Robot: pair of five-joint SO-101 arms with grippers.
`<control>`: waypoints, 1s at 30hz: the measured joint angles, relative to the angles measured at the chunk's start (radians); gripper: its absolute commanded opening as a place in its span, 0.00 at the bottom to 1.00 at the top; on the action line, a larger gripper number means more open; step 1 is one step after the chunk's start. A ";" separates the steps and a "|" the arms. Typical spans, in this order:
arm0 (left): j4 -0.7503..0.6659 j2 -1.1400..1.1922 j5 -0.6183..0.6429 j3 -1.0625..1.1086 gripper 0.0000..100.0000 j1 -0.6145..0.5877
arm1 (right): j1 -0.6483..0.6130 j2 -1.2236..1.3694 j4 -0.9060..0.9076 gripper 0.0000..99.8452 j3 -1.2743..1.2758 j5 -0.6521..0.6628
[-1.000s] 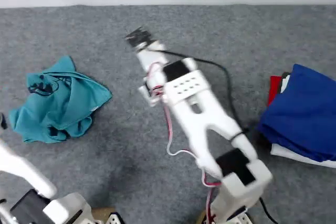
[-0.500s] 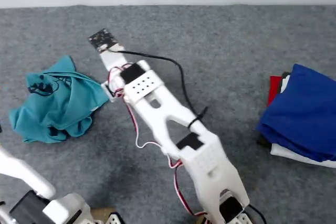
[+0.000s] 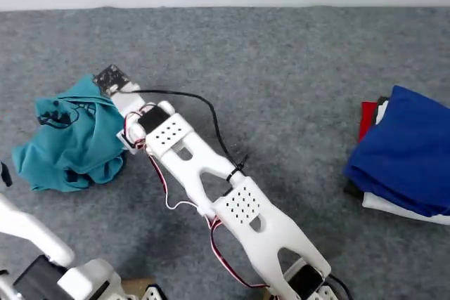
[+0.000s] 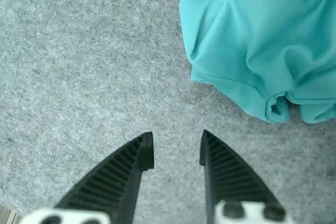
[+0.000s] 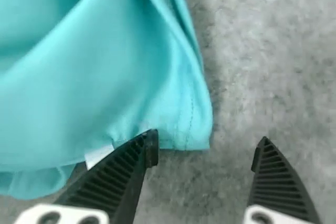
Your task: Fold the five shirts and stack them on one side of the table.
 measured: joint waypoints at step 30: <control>0.000 0.000 -0.008 0.000 0.15 0.043 | 0.155 0.018 0.526 0.01 -0.442 0.284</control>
